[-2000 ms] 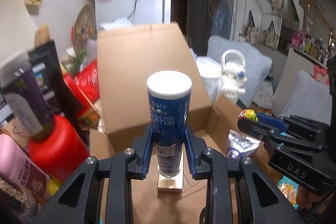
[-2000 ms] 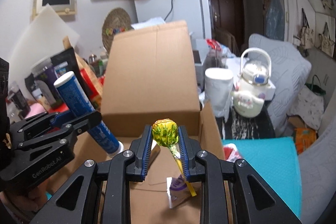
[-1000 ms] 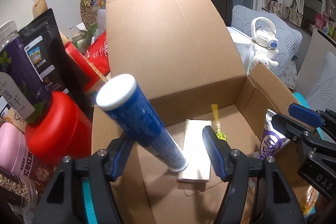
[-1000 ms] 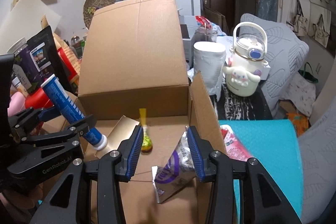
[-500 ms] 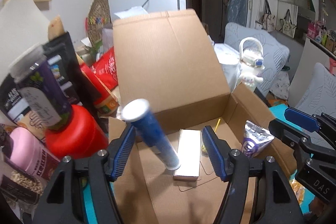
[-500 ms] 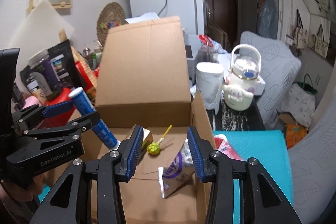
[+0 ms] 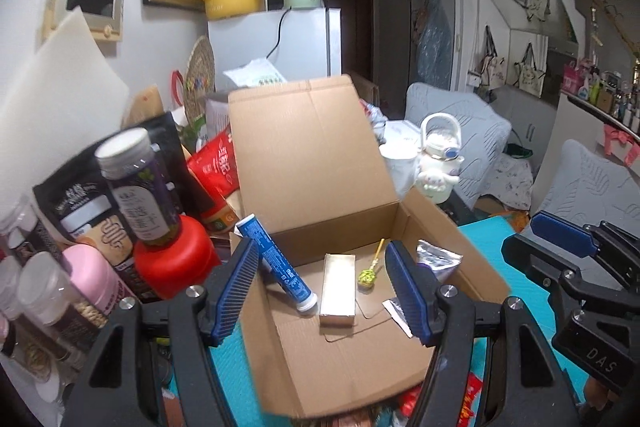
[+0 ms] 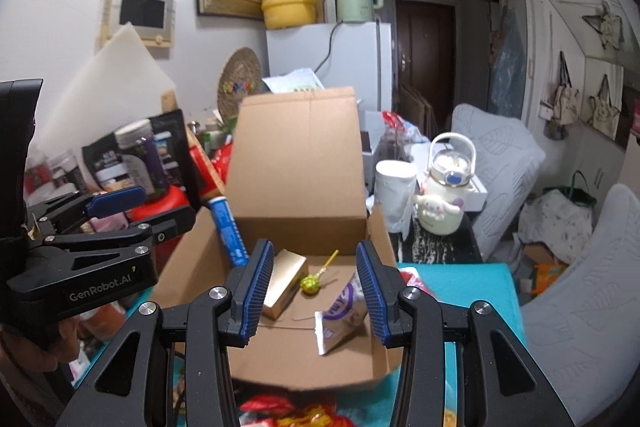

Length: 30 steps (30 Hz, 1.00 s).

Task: Organize snacks
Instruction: 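Withdraw both grippers from the box toward the remaining snacks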

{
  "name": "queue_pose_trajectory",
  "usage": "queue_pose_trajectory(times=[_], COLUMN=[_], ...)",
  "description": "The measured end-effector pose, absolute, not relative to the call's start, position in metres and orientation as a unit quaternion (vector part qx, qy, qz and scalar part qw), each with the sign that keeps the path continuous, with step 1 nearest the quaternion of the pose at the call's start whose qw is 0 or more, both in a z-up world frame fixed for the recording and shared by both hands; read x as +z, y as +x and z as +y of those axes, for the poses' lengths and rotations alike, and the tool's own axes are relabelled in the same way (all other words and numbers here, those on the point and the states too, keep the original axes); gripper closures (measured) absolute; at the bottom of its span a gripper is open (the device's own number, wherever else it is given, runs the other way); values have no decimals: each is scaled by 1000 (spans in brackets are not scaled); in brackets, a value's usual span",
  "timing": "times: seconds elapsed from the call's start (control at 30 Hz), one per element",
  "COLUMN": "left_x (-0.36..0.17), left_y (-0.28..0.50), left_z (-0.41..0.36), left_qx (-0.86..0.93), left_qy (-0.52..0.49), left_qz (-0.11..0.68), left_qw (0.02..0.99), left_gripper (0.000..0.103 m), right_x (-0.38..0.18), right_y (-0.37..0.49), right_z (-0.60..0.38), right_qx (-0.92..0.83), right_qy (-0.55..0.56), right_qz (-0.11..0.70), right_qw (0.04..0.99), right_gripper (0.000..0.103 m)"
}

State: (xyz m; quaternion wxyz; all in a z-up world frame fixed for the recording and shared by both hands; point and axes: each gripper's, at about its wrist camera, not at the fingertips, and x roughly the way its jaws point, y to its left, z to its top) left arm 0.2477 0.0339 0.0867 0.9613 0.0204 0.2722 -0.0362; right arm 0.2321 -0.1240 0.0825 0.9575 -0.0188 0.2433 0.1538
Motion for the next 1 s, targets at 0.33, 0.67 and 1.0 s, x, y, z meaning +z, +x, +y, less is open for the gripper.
queue_pose_trajectory(times=[0.33, 0.67, 1.0], left_x=[110, 105, 73], left_y=[177, 120, 91], left_z=[36, 45, 43], left_qx=[-57, -82, -117], left_qy=[21, 23, 25], left_qz=[242, 232, 262], left_qw=[968, 969, 958], left_gripper=[37, 37, 37], right_x=[100, 92, 59], right_y=[163, 103, 65], right_z=[-125, -119, -126], right_qx=[148, 151, 144], right_qy=[-21, -18, 8], right_qz=[219, 220, 241], right_qw=[964, 964, 960], right_gripper=[60, 55, 55])
